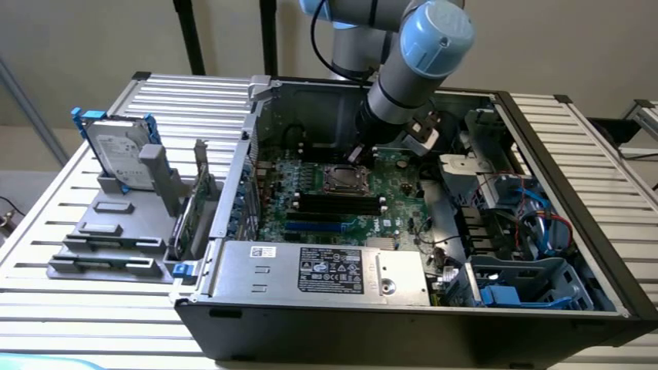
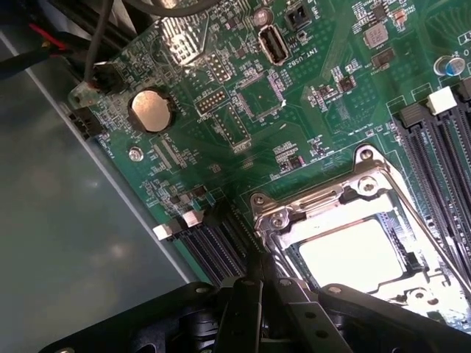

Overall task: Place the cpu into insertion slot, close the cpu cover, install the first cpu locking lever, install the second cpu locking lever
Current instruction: 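Install the first cpu locking lever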

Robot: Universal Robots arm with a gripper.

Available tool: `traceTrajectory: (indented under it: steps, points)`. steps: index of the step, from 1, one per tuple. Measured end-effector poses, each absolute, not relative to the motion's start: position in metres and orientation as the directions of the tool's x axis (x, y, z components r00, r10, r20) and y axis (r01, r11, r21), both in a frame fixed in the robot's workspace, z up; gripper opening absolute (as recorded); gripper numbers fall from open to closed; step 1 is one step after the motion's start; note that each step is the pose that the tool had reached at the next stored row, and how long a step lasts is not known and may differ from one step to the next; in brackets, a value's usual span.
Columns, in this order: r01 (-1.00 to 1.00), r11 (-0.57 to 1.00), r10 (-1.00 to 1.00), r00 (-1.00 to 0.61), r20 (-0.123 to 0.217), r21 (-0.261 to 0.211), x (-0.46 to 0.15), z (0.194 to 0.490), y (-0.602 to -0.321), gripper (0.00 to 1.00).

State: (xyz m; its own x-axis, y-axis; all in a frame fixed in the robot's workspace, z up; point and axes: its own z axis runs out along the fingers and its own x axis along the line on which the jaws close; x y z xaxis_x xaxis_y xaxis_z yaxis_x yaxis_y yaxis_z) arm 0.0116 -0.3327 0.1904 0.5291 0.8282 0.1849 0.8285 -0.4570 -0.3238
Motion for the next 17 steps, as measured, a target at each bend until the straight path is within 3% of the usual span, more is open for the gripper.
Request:
traceTrajectory:
  steps: [17]
  points:
    - [0.837,-0.444,0.841,0.512,0.174,-0.319,-0.003,0.204,-0.333,0.11]
